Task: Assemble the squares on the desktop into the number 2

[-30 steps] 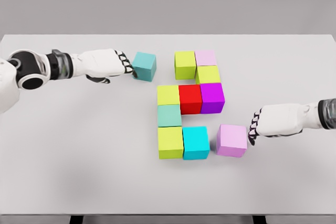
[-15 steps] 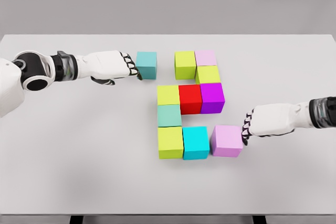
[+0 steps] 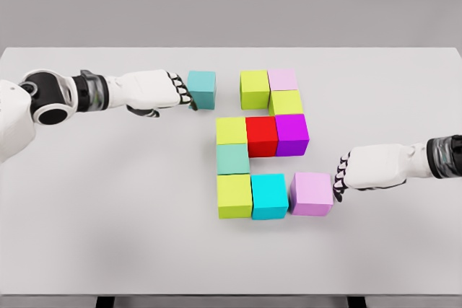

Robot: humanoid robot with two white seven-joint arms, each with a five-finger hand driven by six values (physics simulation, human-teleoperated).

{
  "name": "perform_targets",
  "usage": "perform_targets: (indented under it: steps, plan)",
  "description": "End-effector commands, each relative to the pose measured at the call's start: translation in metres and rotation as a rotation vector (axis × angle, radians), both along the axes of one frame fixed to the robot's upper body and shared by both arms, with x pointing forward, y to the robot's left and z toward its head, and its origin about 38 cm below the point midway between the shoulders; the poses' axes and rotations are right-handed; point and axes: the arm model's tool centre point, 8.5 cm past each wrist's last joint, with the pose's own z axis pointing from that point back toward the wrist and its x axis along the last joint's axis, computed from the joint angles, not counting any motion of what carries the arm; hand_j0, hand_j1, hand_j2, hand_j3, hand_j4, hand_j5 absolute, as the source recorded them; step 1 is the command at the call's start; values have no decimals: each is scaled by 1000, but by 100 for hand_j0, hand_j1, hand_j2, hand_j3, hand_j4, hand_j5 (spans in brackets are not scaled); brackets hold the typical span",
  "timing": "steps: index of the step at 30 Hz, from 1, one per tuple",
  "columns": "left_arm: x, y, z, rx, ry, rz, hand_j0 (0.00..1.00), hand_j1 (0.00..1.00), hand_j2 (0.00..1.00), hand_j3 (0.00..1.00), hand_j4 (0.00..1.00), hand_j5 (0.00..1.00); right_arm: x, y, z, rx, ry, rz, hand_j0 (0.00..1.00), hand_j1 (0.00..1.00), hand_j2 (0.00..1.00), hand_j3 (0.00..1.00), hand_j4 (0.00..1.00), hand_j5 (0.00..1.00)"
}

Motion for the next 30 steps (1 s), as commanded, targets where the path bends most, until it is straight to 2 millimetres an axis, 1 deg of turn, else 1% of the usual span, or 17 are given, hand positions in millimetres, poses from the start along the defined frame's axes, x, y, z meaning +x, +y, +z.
perform_targets:
  steps: [1,8,10,13,16,19,20,22,24,25,26,28,29,30]
  plan:
    - [0,-2,1,-8,1,-1,80,80,80,80,80,80,0,1,1,5,1,-2,59,59,59,59,59,59]
    - [0,-7,1,-10,0,-10,80,80,80,80,80,80,-1,5,-2,14,10,7,59,59,59,59,59,59]
    - [0,-5,0,-9,2,-6,80,80,80,80,80,80,-1,6,-2,14,9,9,59,59,59,59,59,59]
    - [1,3,2,-3,-1,8,80,80,80,80,80,80,0,10,-3,18,9,18,59,59,59,59,59,59]
    - [2,18,7,5,-8,34,81,81,81,81,81,81,0,9,-3,19,9,15,59,59,59,59,59,59]
    - [6,35,20,-9,-26,71,81,81,81,81,81,81,2,5,-2,12,3,2,59,59,59,59,59,59]
    - [8,45,25,-12,-36,95,82,82,82,82,82,82,3,4,-1,12,0,-1,59,59,59,59,59,59]
    - [12,55,31,-20,-45,125,82,82,82,82,82,82,6,1,-2,8,0,-12,59,59,59,59,59,59]
    - [22,80,24,-9,-23,207,82,82,82,82,82,82,6,3,-2,10,-1,-10,59,59,59,59,59,59]
    - [26,87,19,-4,-12,238,82,82,82,82,82,82,6,3,-3,9,1,-9,59,59,59,59,59,59]
    - [31,88,18,-3,-6,252,83,83,83,83,83,83,6,4,-3,11,1,-7,59,59,59,59,59,59]
    - [39,79,9,-5,23,268,83,83,83,83,83,83,6,4,-2,12,-1,-6,59,59,59,59,59,59]
    - [46,71,-1,-3,59,287,83,83,83,83,83,83,6,4,-2,12,1,-6,59,59,59,59,59,59]
    - [49,67,-4,-4,70,290,83,83,83,83,83,83,6,4,-2,12,-1,-4,59,59,59,59,59,59]
